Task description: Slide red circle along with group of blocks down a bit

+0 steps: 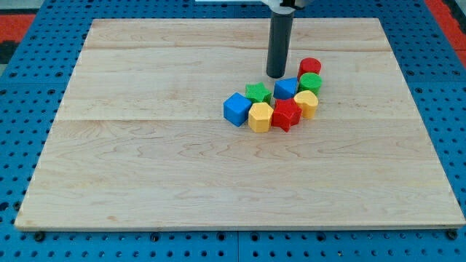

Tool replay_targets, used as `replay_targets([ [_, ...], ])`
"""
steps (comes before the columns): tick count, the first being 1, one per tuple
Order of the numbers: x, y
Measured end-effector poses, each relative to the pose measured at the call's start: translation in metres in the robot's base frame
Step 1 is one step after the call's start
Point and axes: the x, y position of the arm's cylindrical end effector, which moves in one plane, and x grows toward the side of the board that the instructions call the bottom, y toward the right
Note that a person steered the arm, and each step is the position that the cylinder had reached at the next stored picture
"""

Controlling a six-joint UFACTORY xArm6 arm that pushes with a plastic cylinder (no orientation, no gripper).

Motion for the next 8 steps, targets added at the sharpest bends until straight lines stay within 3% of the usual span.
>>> replay_targets([
  [2,0.036,0.004],
  [3,0.034,0.004],
  [6,-0.068,0.007],
  [8,-0.038,0.121],
])
